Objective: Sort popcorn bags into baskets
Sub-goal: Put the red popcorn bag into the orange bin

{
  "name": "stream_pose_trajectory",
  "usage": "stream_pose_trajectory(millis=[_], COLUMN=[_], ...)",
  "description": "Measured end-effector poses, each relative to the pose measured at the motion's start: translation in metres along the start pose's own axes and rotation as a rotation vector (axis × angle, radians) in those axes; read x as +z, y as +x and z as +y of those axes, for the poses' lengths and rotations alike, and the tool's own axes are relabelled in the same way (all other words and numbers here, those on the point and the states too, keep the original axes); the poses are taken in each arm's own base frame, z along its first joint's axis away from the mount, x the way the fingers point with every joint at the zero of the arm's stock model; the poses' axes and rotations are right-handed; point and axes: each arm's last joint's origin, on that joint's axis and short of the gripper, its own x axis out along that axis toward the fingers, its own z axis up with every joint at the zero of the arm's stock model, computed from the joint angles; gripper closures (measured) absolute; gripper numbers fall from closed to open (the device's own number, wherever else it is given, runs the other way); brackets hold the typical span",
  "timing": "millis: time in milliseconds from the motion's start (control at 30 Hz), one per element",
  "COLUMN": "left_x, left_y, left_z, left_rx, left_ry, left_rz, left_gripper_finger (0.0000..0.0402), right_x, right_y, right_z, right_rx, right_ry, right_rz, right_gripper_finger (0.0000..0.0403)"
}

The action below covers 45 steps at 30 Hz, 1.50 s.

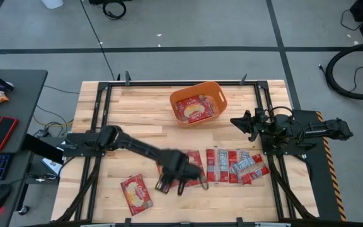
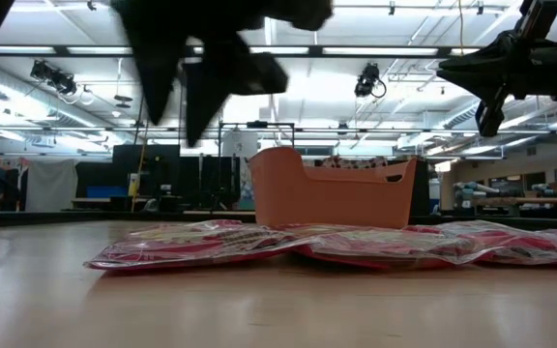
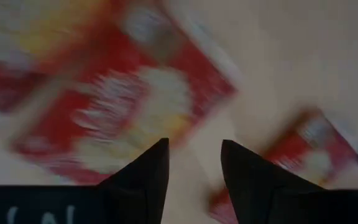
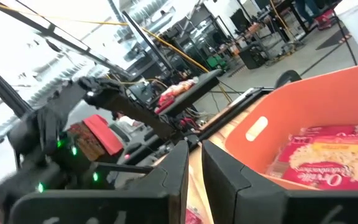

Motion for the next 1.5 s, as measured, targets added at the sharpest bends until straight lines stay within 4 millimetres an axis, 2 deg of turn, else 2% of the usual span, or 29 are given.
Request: stream_pose_trajectory(millis=[233, 400, 533, 700, 1167, 1267, 1433, 1500], left_x=[-0.004, -0.005, -0.015, -0.023, -0.03, -0.033, -0.035, -0.035], left_y=[0.025, 0.038, 0.056, 0.073, 0.098, 0.1, 0.101, 0.101], left_z=[-0.038, -0.067, -0.081, -0.087, -0.087, -0.091, -0.095, -0.094], left_rx=[-0.108, -0.08, -0.014, -0.011, -0.021, -0.022, -0.008, -0.007], left_ry=[0.029, 0.211, 0.249, 0.284, 0.346, 0.388, 0.381, 0.346], left_rz=[0.179, 0.196, 0.283, 0.338, 0.339, 0.352, 0.368, 0.369], left_gripper_finger=[0.0259, 0.0268, 0.0269, 0.0269, 0.0275, 0.0301, 0.0387, 0.0391], right_x=[0.0, 0.0, 0.0, 0.0, 0.001, 0.001, 0.001, 0.001], right_y=[0.0, 0.0, 0.0, 0.0, 0.0, 0.0, 0.0, 0.0], right_z=[0.0, 0.0, 0.0, 0.0, 0.001, 0.0, 0.0, 0.0], right_rx=[-0.002, 0.001, 0.001, 0.001, 0.004, 0.004, 0.004, 0.004], right_ry=[-0.001, 0.0, 0.0, 0.001, 0.002, 0.002, 0.002, 0.002], right_rz=[0.003, -0.001, -0.001, -0.002, -0.007, -0.007, -0.007, -0.007], right_gripper_finger=[0.0351, 0.0351, 0.0351, 0.0351, 0.0351, 0.0351, 0.0351, 0.0351])
